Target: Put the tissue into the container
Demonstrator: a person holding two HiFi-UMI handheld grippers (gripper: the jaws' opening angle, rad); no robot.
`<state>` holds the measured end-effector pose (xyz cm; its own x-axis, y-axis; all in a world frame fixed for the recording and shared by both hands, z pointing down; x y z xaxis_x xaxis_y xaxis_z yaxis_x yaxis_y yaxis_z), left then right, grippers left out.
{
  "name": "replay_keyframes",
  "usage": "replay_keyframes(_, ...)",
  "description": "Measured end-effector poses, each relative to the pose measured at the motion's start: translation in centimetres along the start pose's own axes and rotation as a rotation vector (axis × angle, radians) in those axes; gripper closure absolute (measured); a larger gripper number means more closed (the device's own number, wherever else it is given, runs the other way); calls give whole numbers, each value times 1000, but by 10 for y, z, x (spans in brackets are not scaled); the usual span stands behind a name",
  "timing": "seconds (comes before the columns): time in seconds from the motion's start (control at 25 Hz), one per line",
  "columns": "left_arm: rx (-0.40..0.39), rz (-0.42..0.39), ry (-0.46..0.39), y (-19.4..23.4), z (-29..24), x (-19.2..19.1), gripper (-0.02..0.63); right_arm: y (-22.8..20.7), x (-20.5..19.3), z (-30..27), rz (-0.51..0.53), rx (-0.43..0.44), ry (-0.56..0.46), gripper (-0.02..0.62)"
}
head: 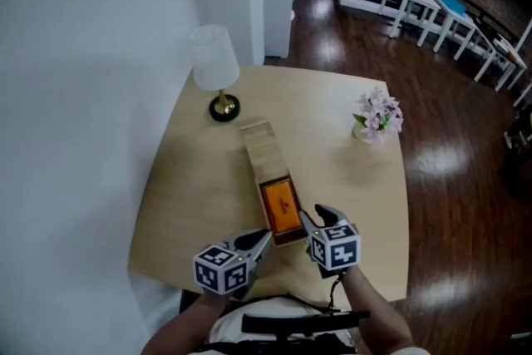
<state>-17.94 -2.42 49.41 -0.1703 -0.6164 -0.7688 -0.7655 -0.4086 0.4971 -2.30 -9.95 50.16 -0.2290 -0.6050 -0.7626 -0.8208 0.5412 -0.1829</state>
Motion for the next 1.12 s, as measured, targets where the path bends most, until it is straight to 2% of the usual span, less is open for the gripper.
replay_keyframes(0.04,1,-5,-2,-3,-1,-1,579,-2,0,4,5,-2,-4,420)
replay_keyframes(0.64,-32,-38,-11,-50,-4,5,580,-22,4,63,11,3,-76,494)
replay_keyframes(0.92,-57,-52,-17,-69,-3,6,581,-27,3,93,22,-2,-118,544)
replay_keyframes(1.12,-58,-53,-1,-75,-5,2,581,-33,-2,107,-10,-5,-117,590)
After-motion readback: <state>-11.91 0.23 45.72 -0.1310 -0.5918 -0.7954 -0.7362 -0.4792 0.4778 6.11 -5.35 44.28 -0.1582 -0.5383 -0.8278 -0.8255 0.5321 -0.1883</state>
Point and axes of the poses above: the fingertips, and each gripper's own axes: z backward along the fingers, y to its left, x out of its top, the point moved 6 cm from there along z, backward along the fingers, and after that the axes turned 2 degrees about x, right-handed, at the moved point
